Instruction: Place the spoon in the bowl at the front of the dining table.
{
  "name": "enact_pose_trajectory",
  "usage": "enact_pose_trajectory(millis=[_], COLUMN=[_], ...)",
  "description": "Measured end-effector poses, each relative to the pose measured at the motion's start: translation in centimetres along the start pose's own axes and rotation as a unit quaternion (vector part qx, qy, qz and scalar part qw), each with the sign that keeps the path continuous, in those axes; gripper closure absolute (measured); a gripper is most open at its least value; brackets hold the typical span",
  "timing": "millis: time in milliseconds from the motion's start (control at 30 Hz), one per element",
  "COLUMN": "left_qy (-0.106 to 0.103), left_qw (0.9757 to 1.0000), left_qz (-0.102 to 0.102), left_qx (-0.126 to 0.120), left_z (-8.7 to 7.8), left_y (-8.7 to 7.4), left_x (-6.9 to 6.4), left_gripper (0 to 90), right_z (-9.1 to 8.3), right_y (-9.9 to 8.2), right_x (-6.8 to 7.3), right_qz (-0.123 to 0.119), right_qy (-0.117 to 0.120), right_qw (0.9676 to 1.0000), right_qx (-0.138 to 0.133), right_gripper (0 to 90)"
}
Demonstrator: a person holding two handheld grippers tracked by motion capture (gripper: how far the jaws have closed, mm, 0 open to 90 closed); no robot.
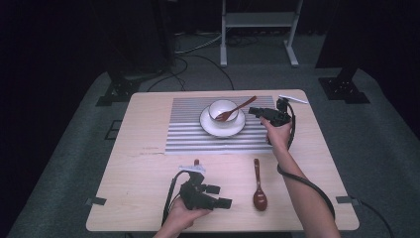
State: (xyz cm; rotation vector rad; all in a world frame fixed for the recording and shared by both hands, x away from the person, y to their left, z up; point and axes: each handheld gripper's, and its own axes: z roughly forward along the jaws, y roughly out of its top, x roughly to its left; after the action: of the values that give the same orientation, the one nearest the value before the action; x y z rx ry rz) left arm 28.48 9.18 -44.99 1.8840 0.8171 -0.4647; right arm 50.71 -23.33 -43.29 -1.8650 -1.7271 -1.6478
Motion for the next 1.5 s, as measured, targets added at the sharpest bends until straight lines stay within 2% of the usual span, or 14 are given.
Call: enact_pose_trajectory(millis=[433,800,1500], left_qy=[0.002,0.006,0.009], left_qw=[1.0,1.0,0.9999], left_qz=[-0.001,-0.006,-0.008], left_qx=[-0.001,-0.006,-0.01], left_z=[-0.1,-0.3,-0.5], left_y=[-0.1,-0.1,0.0], left_x=[-0.1,0.1,0.3], left_gripper=[5.1,5.1,5.2], right_z=[-0.6,-0.6,-1.6], right_y=[-1.6,-2.4,-4.2], right_x=[-0.4,0.2,1.3], right_qz=[-0.005,-0.014,-0.042], right_qy=[0.018,0.034,0.062], right_qw=[0.9991,0.9977,0.9911], right_qx=[0.038,0.056,0.11], right_gripper=[39.0,38.1,36.5])
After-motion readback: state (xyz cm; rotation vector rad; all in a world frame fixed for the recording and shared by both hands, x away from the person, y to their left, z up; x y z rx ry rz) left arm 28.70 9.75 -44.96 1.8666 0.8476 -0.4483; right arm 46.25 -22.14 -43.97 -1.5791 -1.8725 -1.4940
